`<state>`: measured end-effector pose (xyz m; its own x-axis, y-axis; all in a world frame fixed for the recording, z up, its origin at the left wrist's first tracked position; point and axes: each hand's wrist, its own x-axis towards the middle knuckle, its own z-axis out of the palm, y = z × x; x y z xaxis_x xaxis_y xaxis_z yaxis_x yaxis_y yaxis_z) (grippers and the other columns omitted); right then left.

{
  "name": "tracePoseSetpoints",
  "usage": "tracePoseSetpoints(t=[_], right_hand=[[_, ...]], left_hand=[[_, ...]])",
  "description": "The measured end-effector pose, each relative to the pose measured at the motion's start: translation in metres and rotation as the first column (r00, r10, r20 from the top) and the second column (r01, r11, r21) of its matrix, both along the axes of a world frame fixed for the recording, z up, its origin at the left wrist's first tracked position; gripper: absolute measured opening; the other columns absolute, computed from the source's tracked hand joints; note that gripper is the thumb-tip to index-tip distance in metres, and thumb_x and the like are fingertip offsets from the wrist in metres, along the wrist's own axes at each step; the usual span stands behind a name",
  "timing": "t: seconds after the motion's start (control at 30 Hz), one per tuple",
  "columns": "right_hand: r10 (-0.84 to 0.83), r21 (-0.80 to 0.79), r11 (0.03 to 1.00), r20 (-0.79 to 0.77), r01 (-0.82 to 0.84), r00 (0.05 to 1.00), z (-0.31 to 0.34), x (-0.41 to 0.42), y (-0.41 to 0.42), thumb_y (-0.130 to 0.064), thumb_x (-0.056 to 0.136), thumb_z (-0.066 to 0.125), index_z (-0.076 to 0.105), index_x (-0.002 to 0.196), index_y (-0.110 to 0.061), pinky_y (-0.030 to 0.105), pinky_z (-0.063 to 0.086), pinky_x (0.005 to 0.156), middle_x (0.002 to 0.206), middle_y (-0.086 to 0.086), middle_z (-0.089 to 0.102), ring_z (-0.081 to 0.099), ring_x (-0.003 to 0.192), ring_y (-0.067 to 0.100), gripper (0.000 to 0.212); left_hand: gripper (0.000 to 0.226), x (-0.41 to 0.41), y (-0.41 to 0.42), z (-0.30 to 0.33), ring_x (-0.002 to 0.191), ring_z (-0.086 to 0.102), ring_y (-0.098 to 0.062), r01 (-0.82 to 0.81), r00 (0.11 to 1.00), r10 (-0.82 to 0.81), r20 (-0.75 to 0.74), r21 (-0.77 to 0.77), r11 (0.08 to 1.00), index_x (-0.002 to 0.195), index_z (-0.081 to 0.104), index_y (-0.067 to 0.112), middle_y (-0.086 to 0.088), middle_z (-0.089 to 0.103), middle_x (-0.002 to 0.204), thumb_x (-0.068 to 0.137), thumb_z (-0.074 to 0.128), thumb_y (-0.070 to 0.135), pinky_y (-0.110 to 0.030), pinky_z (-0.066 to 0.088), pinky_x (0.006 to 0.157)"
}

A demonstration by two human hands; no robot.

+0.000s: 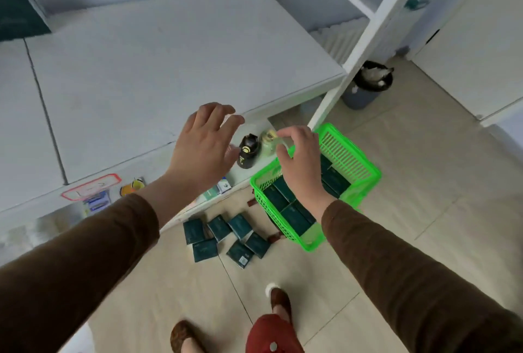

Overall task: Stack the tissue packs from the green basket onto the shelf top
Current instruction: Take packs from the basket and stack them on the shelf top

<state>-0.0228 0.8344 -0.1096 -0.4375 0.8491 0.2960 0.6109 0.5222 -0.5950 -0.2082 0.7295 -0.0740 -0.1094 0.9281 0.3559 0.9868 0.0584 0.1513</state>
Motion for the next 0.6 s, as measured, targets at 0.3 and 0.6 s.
tracePoseSetpoints(t=[0.3,0.6], right_hand=[[-0.058,-0.4,0.911,0.118,0.101,0.991,-0.124,0.161,0.12,-0.01,0.095,0.059,0.06,0.119,-0.013,0.043,0.048,0.092,0.113,0.002,0.058,0.056,0.102,0.021,0.024],[0.213,-0.678,0.717,0.433,0.161,0.876,-0.259,0.191,0.185,-0.017,0.091,0.064,0.052,0.135,-0.008,0.034,0.044,0.101,0.133,0.011,0.058,0.056,0.123,0.026,0.047]], left_hand=[[0.057,0.124,0.098,-0.138,0.125,0.041,-0.027,0.034,0.996,-0.005,0.085,-0.341,0.939,0.136,0.05,0.018,-0.003,0.052,0.134,0.084,0.068,0.033,-0.045,0.039,0.104],[0.056,0.18,0.166,-0.299,0.123,0.043,-0.024,0.027,0.995,0.056,0.08,-0.777,0.629,0.136,0.043,0.018,-0.002,0.048,0.132,0.084,0.063,0.025,-0.039,0.04,0.1]])
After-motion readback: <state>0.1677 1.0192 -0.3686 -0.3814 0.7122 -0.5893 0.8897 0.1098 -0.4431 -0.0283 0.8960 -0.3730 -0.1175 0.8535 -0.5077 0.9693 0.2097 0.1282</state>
